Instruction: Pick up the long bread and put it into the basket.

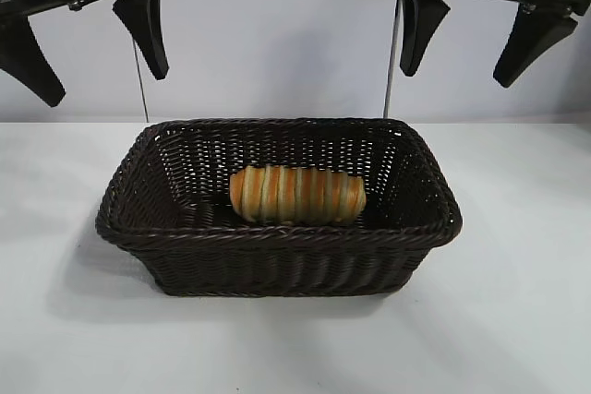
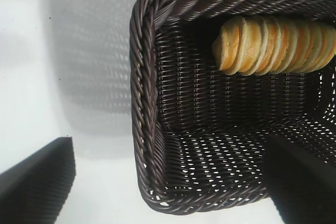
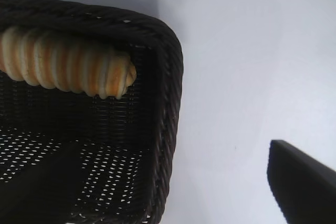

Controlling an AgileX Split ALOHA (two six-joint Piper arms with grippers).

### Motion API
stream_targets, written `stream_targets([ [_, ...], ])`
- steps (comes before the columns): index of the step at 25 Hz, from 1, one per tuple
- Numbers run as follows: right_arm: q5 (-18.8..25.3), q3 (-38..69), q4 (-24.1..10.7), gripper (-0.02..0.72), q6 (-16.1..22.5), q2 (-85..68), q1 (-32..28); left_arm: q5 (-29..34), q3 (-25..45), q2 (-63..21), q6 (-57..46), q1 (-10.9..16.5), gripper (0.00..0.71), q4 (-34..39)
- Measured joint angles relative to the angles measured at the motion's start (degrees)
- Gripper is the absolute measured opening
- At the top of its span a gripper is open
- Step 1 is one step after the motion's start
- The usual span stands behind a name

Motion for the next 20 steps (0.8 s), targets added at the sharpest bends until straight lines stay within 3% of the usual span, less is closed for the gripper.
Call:
stream_targets([
  [20,0.0,0.0,0.0,0.685,1.17,0.0,-0.11,0.0,0.0,0.0,0.0,0.0,0.694,0.0],
])
